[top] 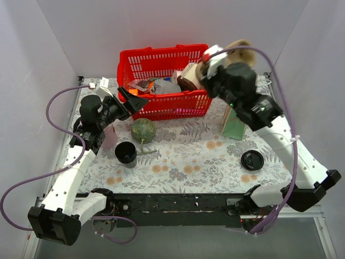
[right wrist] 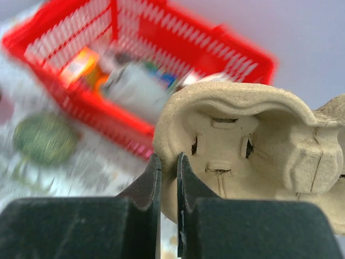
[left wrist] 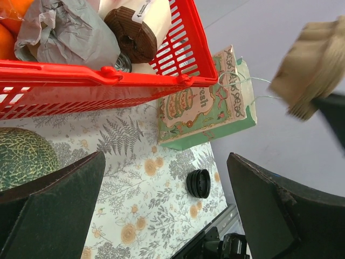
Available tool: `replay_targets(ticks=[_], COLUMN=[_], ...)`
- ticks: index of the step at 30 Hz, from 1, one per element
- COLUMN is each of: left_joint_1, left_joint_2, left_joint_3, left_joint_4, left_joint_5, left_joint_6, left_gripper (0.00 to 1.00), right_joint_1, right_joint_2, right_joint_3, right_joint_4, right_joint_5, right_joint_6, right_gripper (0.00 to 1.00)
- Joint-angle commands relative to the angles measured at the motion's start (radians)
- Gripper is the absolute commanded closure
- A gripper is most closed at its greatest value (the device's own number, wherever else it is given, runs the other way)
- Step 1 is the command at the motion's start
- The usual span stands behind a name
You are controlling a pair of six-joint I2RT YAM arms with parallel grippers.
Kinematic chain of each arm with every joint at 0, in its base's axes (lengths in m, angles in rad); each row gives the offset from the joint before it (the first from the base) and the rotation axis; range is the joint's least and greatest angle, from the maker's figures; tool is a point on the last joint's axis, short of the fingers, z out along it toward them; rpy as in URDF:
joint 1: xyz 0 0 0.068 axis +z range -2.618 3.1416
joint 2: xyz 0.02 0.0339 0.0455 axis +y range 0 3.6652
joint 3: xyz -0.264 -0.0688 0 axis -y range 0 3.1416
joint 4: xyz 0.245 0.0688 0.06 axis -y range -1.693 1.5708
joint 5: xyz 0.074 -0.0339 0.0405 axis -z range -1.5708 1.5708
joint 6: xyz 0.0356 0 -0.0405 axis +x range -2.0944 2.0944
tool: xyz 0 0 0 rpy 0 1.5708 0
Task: Pack the takeout coffee
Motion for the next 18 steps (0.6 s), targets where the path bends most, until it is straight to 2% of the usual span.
replay_targets(ticks=[1, 3, 5, 8, 11, 13, 17, 18], left_joint_1=[-0.003, -0.003, -0.003, -0.003, -0.003, -0.003, -0.003, -0.003], left_joint_2=[-0.047, -0.055, -0.066, -0.07, -0.073, -0.077, -0.08, -0.078], left_joint_3=[-0.004, -0.001, -0.001, 0.001, 0.007, 0.004, 0.004, 0.004], left_joint_4=[-0.033, -0.06, -0.073, -0.09, -0.099, -0.101, -0.11, -0.117], left_joint_5=[-0.02, -0.039, -0.048, -0.063, -0.066, -0.069, -0.079, -0.079], left_joint_6=[0.01, 0.016, 0.021, 0.026, 0.026, 0.022, 0.032, 0.036], left_gripper=[0.02, 0.02, 0.02, 0.02, 0.02, 0.02, 0.02, 0.02], right_joint_1=[0.185, 0.253, 0.324, 0.375, 0.376, 0.376, 0.376, 0.376], right_joint_2=[-0.073, -0.123, -0.154, -0.162, -0.159, -0.157, -0.214, -0.228], right_joint_3=[-0.172, -0.227, -0.287, -0.307, -0.294, -0.289, -0.398, -0.459], right_joint_4=[0.023, 0.038, 0.046, 0.057, 0.048, 0.025, 0.009, 0.003], right_joint_5=[0.084, 0.006, -0.008, 0.039, 0.15, 0.172, 0.037, -0.059], right_joint_6=[-0.117, -0.114, -0.117, -0.12, -0.095, -0.076, -0.026, -0.042], right_gripper=[0.99, 0.99, 0.99, 0.99, 0.99, 0.99, 0.99, 0.99])
